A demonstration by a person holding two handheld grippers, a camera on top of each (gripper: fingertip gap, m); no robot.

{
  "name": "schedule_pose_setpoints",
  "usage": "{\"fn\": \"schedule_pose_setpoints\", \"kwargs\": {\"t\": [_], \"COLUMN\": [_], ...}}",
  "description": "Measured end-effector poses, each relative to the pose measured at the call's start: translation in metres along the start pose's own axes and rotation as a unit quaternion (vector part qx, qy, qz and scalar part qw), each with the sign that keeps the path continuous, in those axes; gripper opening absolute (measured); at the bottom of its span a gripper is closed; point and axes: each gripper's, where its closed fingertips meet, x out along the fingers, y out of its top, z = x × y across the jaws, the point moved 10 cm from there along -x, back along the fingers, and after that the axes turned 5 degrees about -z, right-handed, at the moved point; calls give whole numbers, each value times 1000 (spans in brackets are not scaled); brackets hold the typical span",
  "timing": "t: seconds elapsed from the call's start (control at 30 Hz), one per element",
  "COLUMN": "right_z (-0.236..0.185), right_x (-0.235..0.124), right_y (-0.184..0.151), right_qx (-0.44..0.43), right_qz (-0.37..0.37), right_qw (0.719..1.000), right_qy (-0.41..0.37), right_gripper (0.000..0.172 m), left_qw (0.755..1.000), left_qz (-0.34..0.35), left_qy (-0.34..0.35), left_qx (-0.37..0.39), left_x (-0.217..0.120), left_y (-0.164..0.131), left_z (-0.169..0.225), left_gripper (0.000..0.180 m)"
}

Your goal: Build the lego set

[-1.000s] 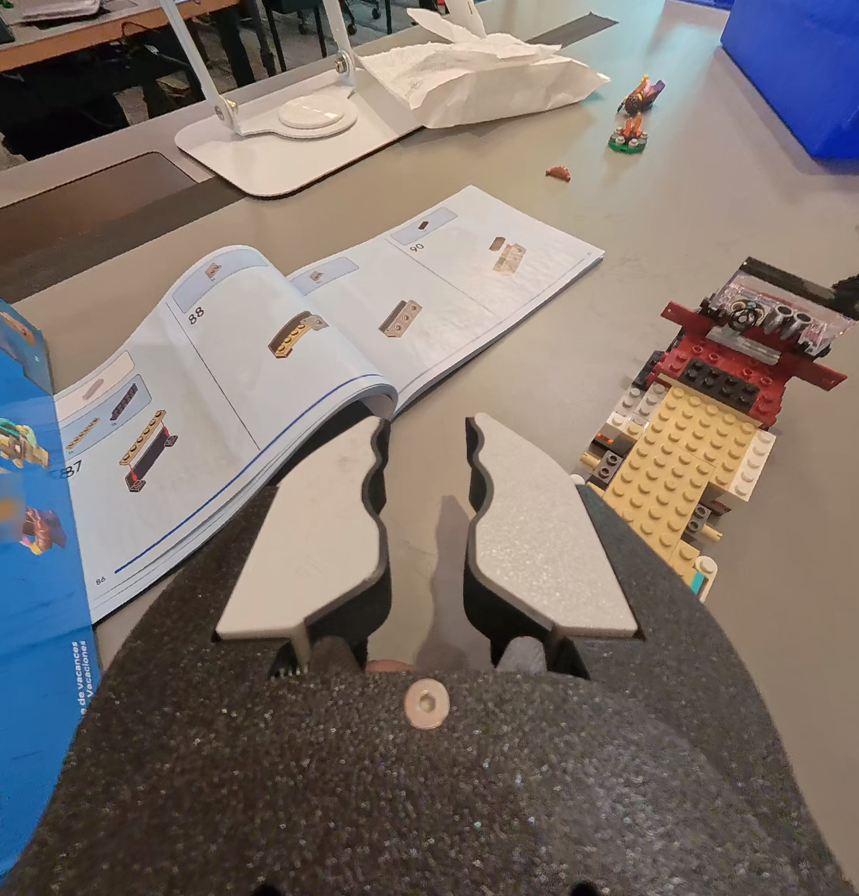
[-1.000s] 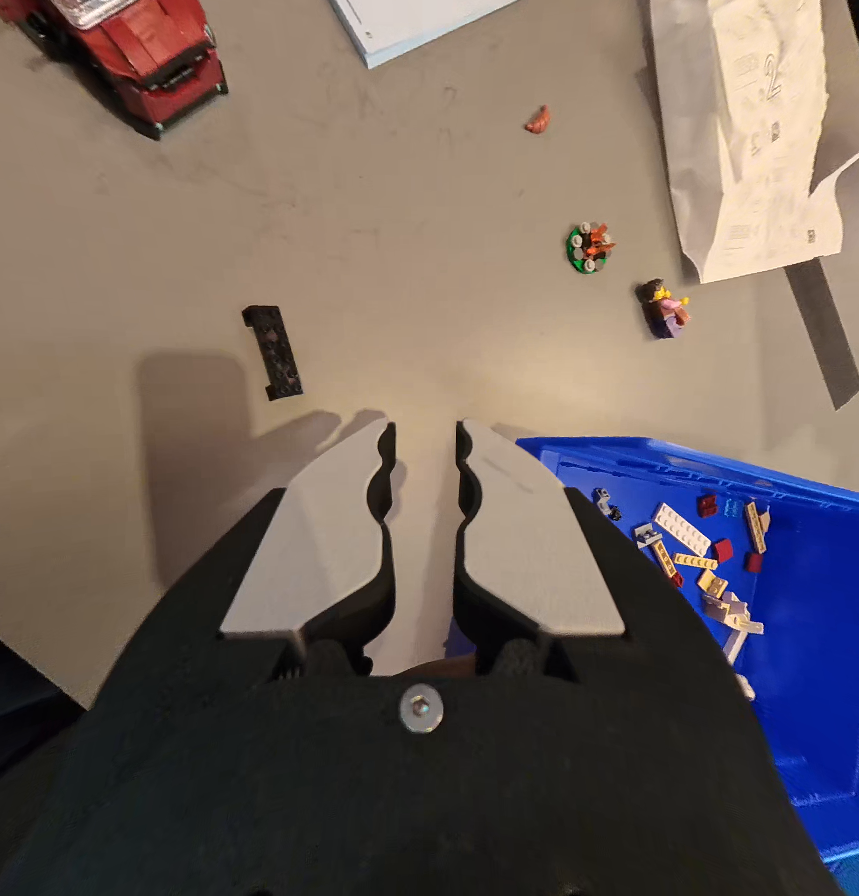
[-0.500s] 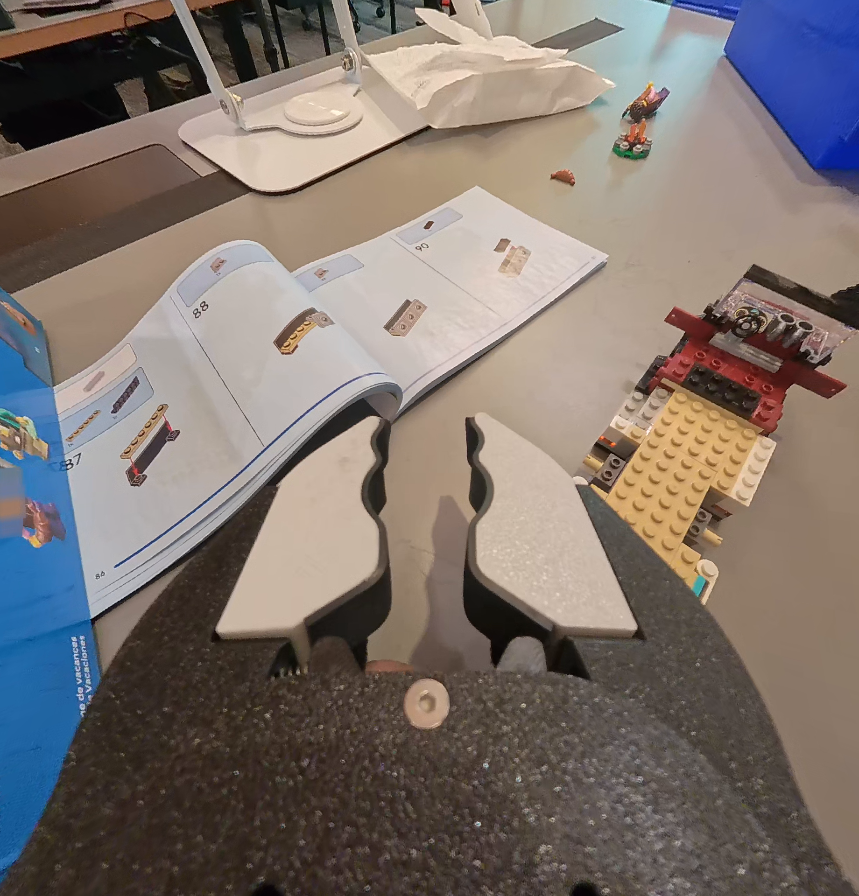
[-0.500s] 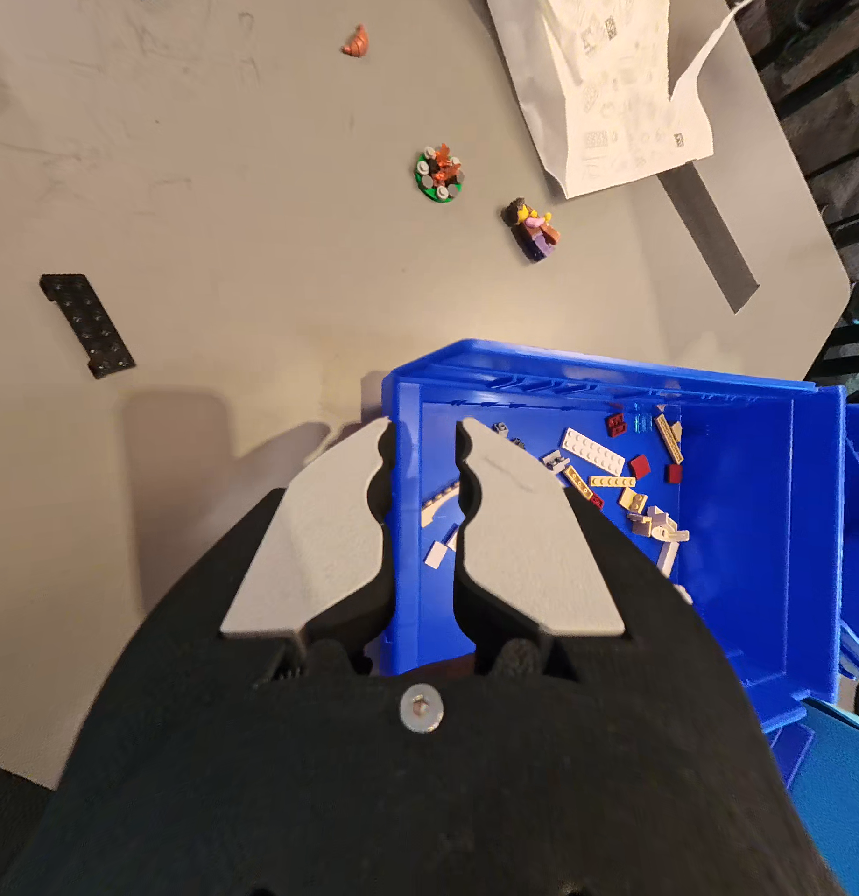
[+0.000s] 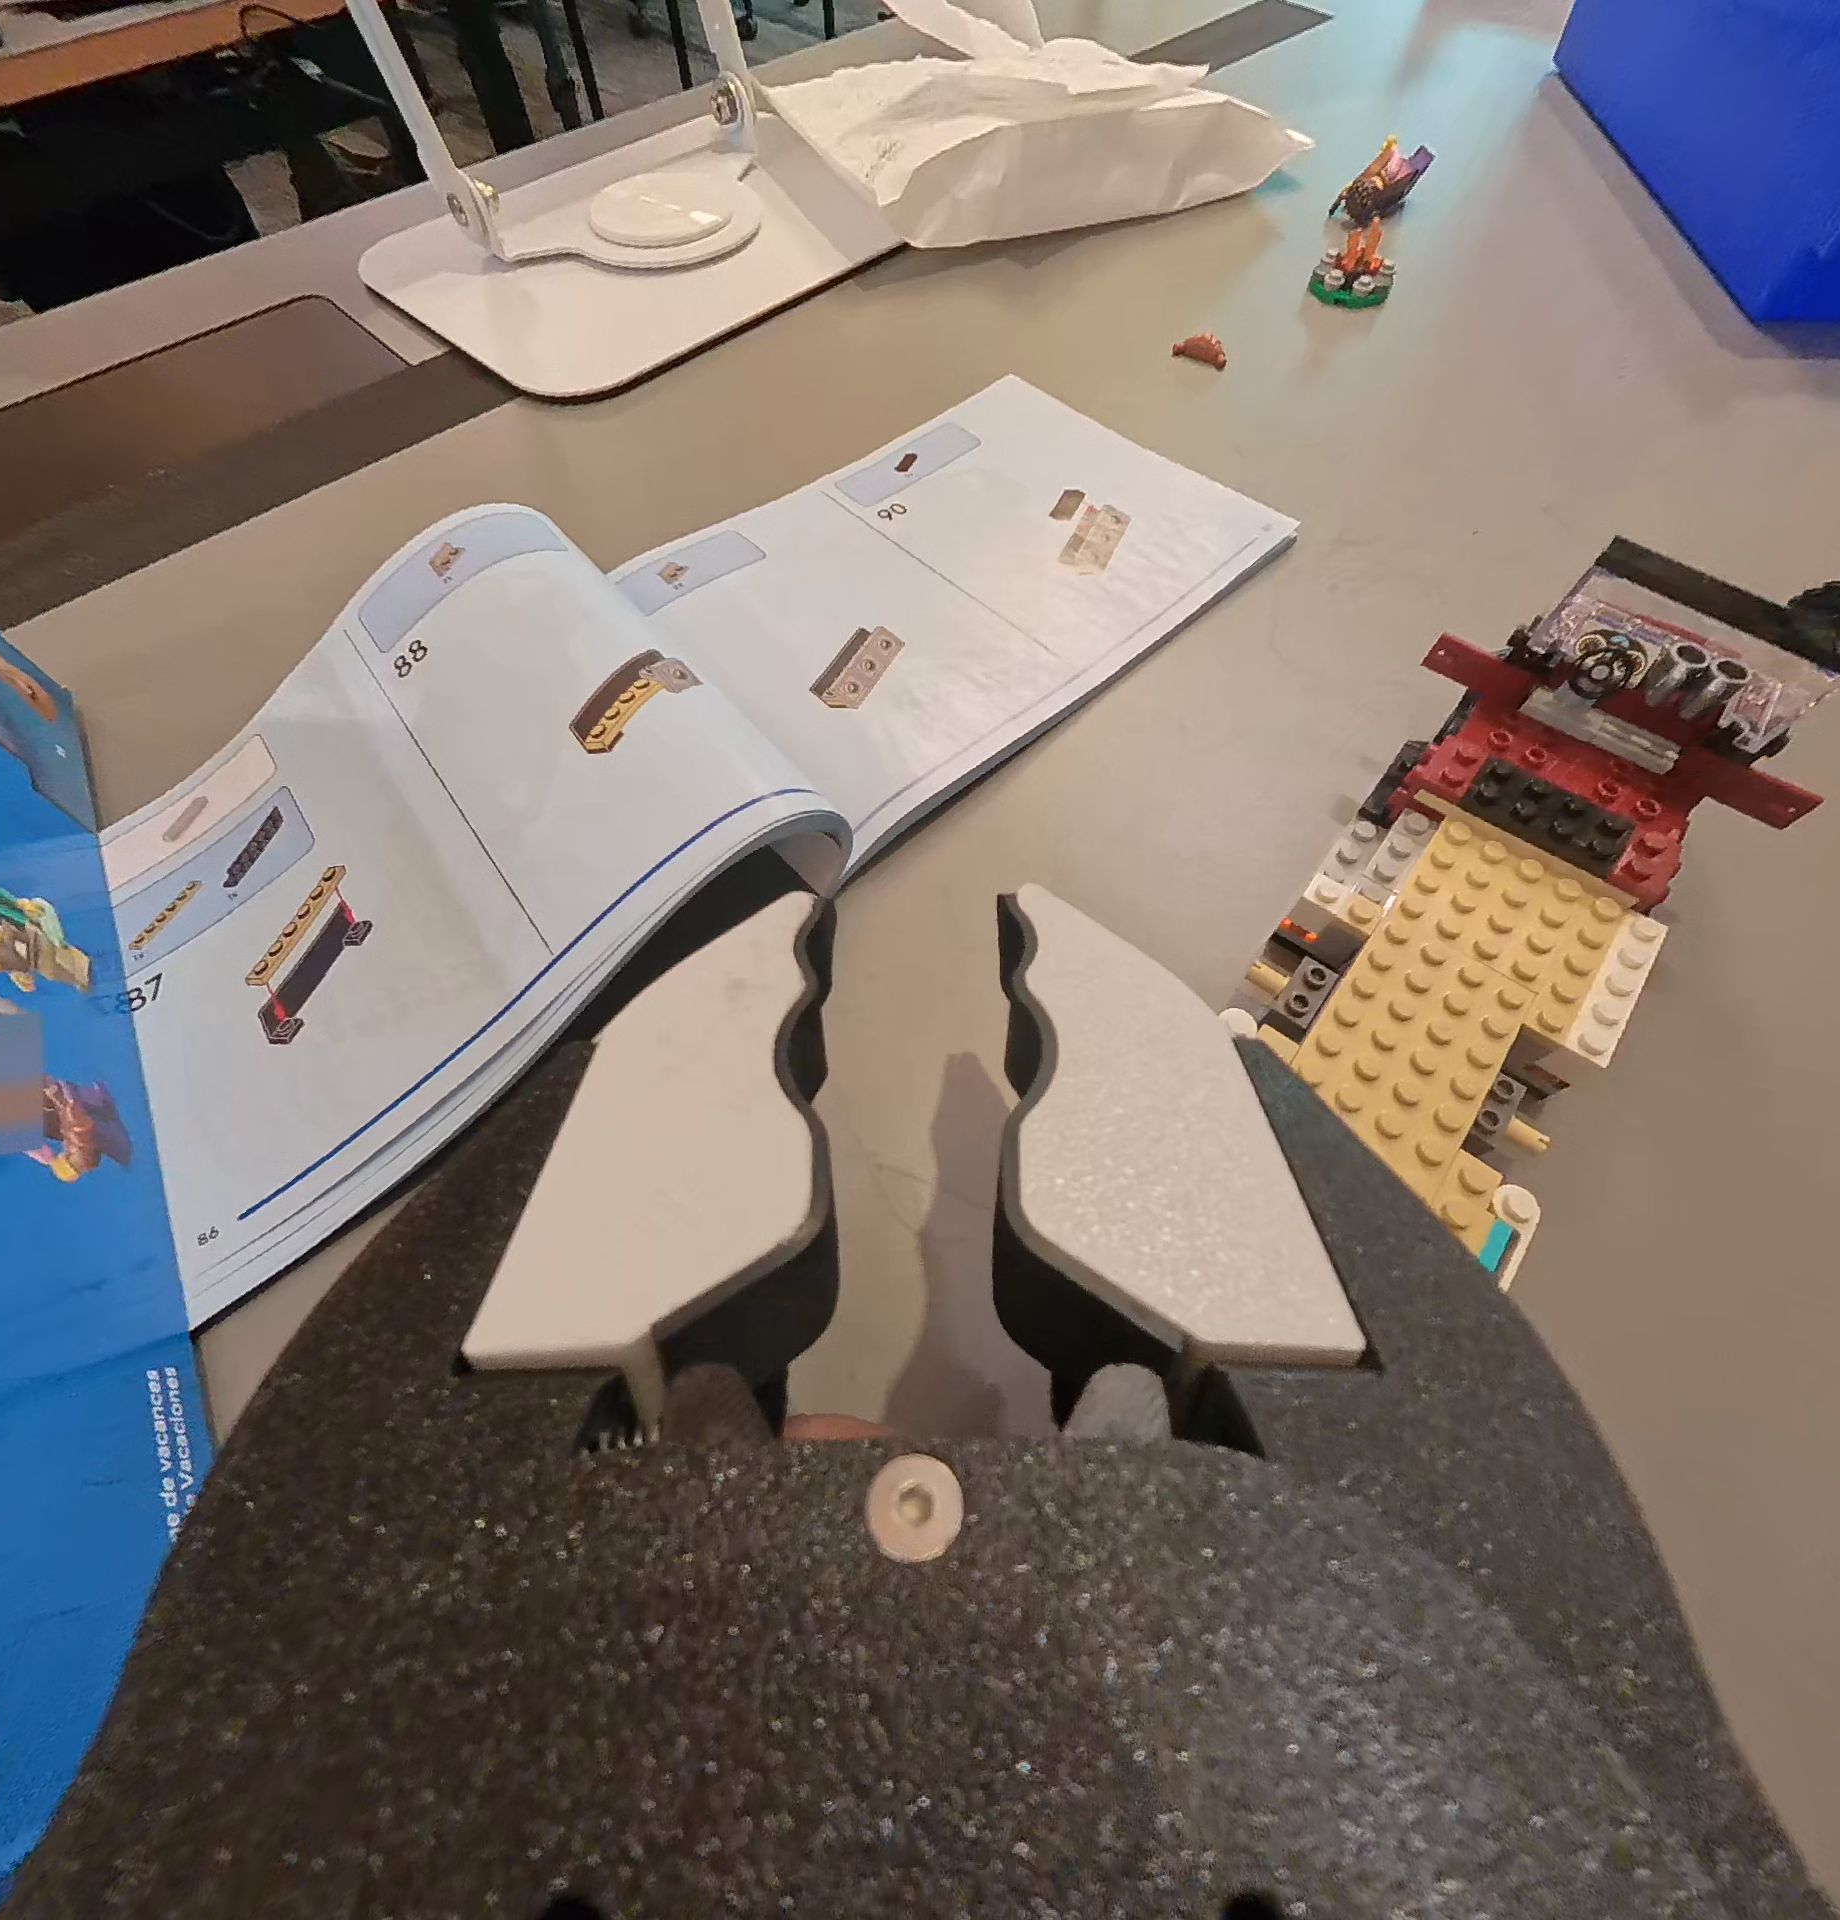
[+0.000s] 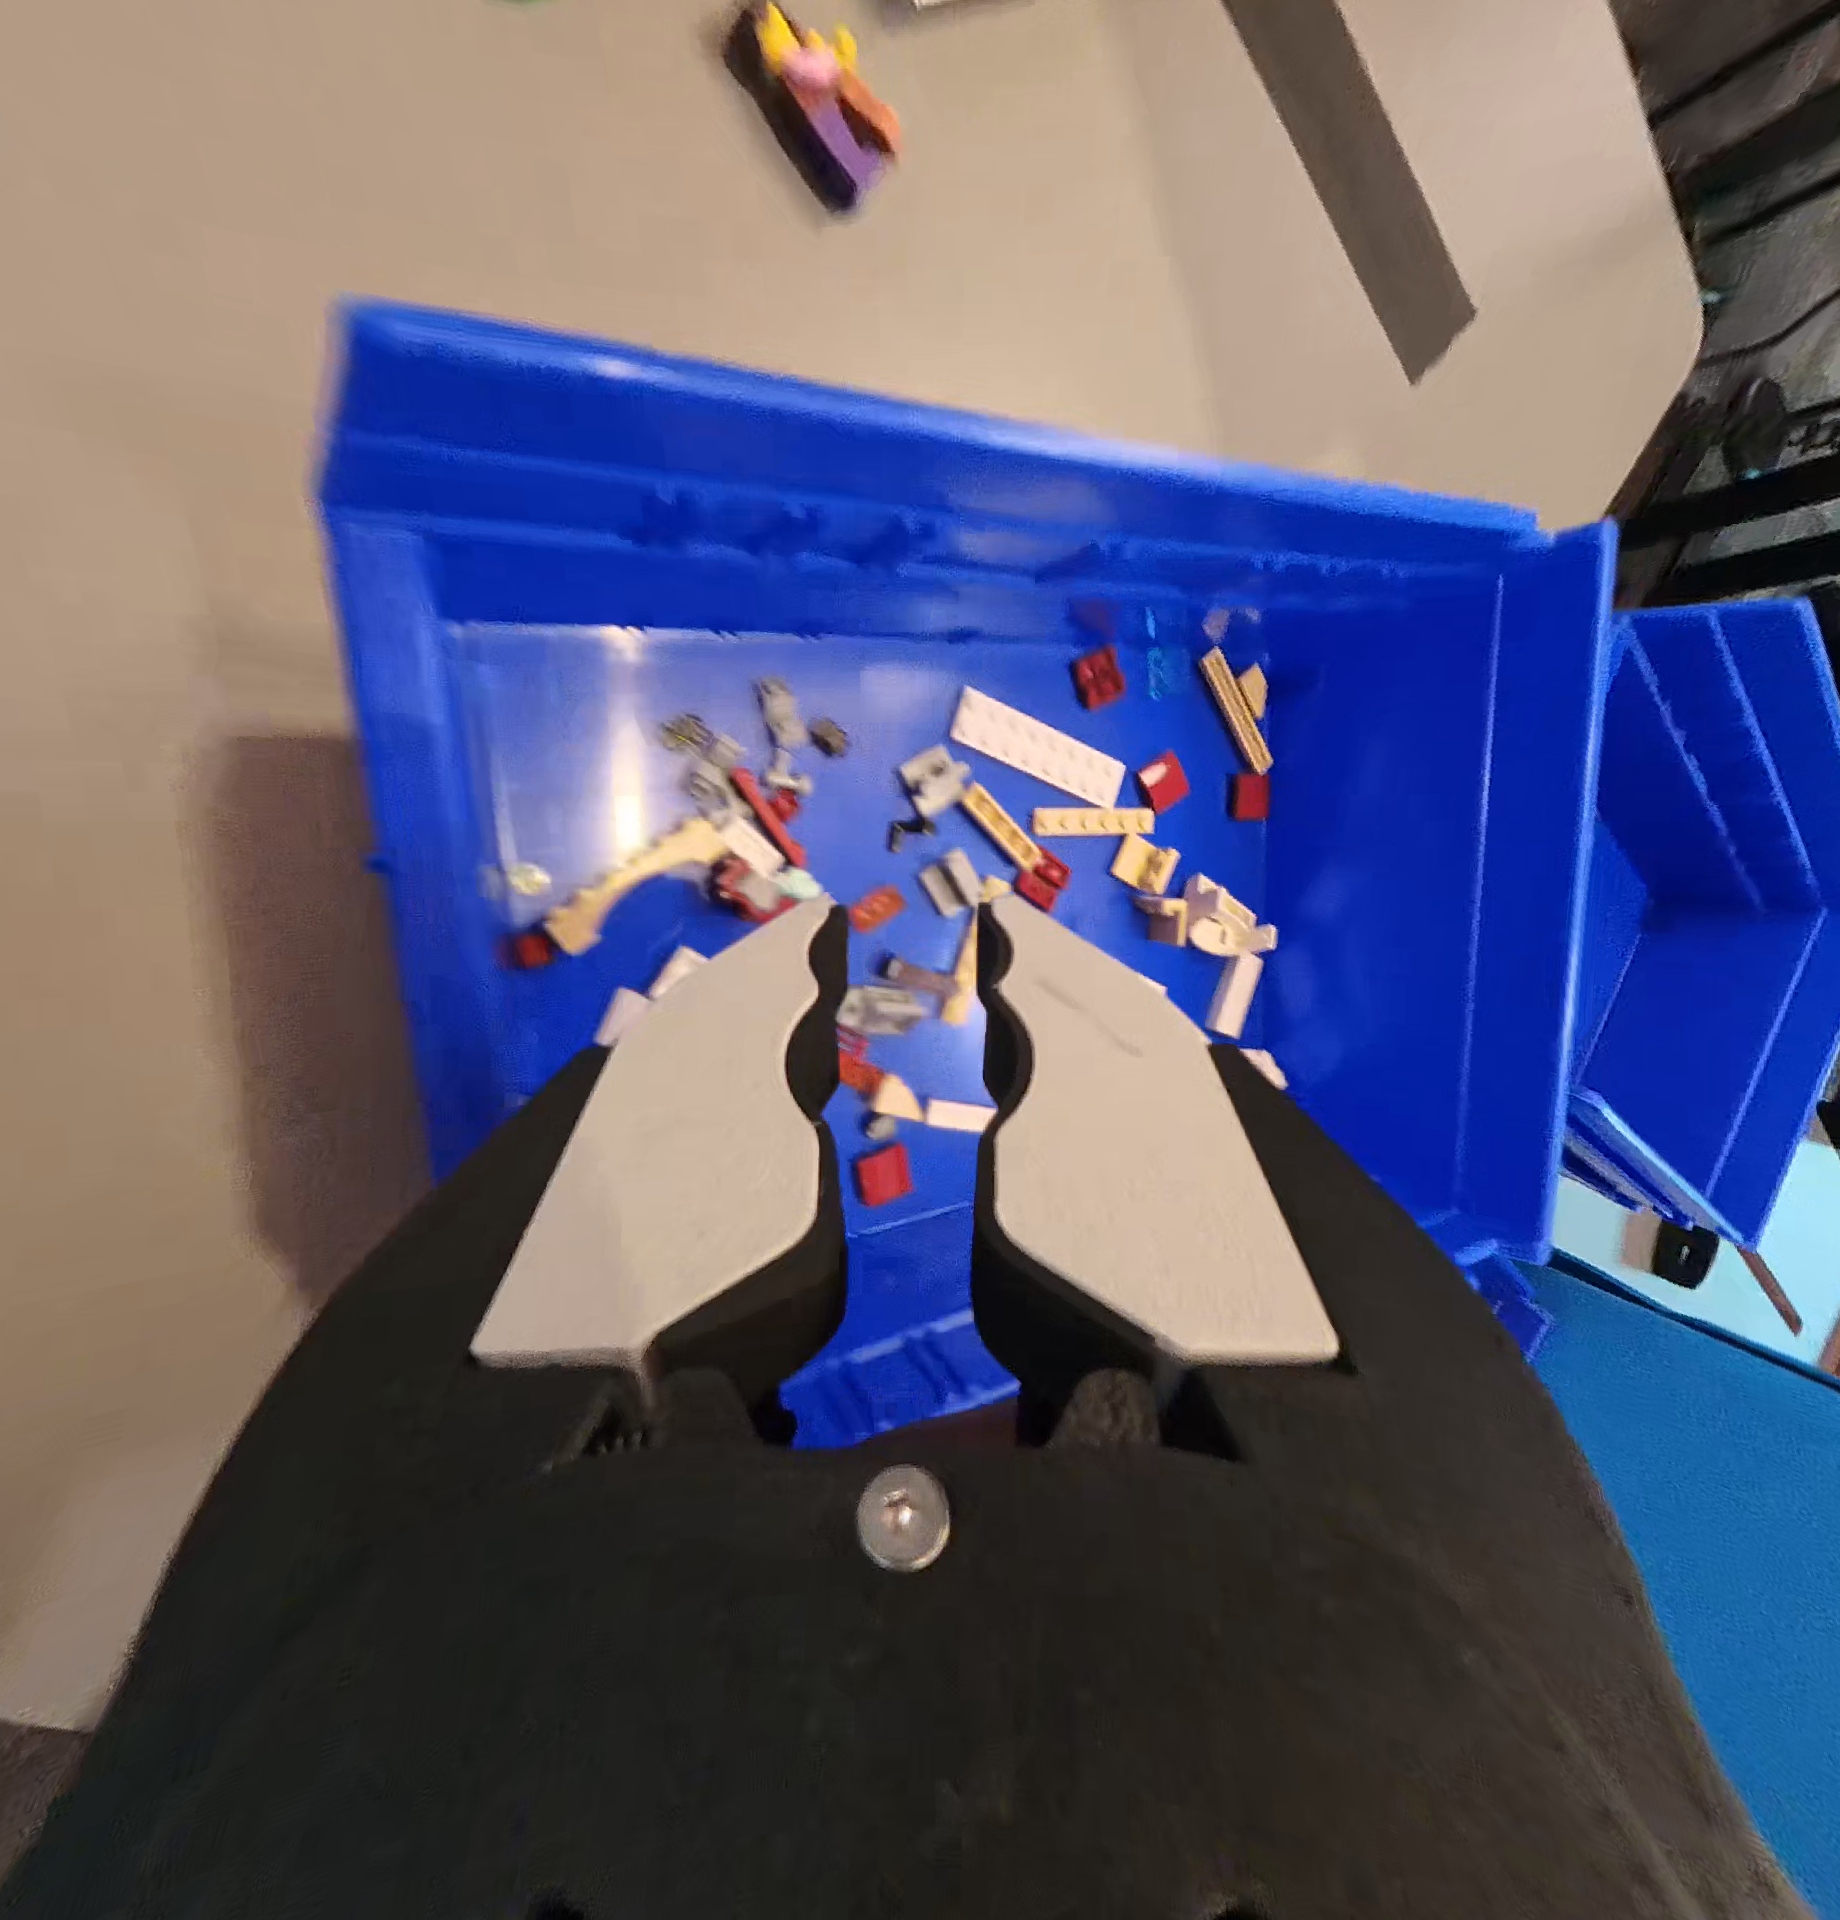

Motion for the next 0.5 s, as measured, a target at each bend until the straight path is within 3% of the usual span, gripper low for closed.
{"fn": "schedule_pose_setpoints", "kwargs": {"t": [0.23,0.33,0.5], "right_z": [59,70,74], "right_x": [46,67,96], "right_y": [-7,-5,0], "right_qx": [-121,-189,-231], "right_qz": [-52,-52,-52], "right_qw": [991,979,963], "right_qy": [20,50,130], "right_gripper": [28,29,29], "left_qw": [1000,999,998], "left_qz": [2,11,17], "left_qy": [0,-2,-5], "left_qx": [-18,-36,-52], "left_x": [0,-2,-3], "left_y": [0,-1,-1], "left_z": [-4,-8,-11], "left_gripper": [31,31,31]}}
